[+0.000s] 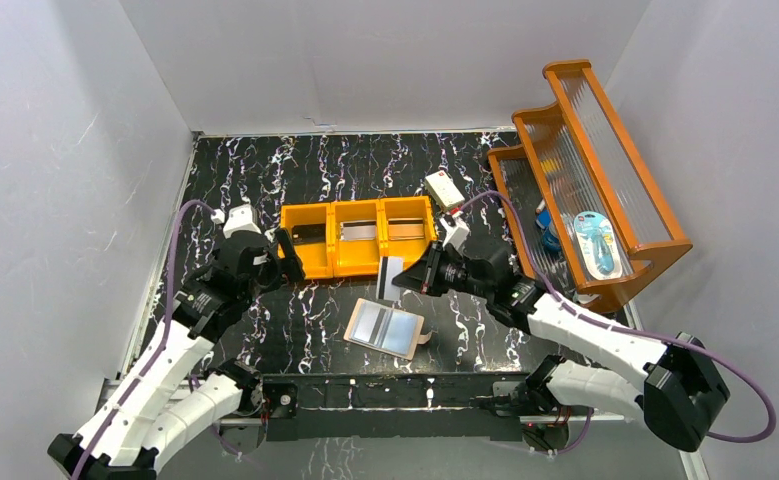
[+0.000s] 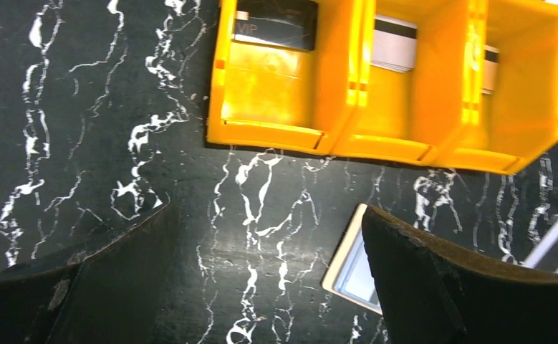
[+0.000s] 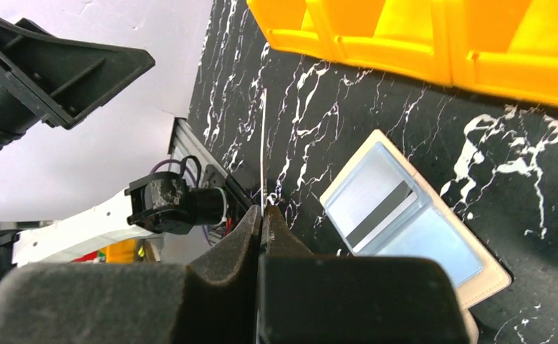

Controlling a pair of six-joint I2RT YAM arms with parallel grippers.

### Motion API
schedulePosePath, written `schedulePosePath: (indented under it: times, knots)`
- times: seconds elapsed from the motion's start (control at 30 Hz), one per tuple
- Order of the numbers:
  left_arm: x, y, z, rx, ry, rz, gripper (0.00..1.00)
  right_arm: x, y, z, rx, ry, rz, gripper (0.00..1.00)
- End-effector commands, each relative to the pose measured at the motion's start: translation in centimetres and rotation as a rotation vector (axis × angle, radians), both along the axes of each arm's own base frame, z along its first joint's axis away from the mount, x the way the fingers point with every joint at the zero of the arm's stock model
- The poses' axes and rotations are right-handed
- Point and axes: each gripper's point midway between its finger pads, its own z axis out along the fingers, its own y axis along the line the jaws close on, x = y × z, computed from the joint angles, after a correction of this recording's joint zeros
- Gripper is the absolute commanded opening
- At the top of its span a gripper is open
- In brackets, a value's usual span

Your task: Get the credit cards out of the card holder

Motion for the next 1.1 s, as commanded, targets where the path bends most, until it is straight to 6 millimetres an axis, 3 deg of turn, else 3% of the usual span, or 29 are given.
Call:
schedulePosePath:
  times: [0.0, 0.27, 0.6, 0.83, 1.07]
  knots:
    - [0.8, 2.1, 0.2, 0.093, -0.055, 0.063, 0.98, 1.8, 0.3, 1.8, -0.087, -0.116, 0.008, 0.0]
    - [0.0, 3.7, -2.2, 0.165, -0.008, 0.101, 0.98, 3.1, 1.8, 2.8, -0.168, -0.17, 0.075, 0.0]
    - [0.4, 4.0, -1.5, 0.178, -0.028, 0.123, 0.98, 5.2, 4.4, 2.7, -0.403, -0.291, 0.099, 0.0]
    - [0.3, 5.1, -0.9, 0.189, -0.051, 0.19, 0.98, 8.7, 5.5, 2.9, -0.722, -0.571, 0.03, 0.0]
    - [-0.1, 6.0, -0.4, 0.187, -0.076, 0.242, 0.98, 12.5, 7.8, 3.3, -0.891, -0.868, 0.122, 0.0]
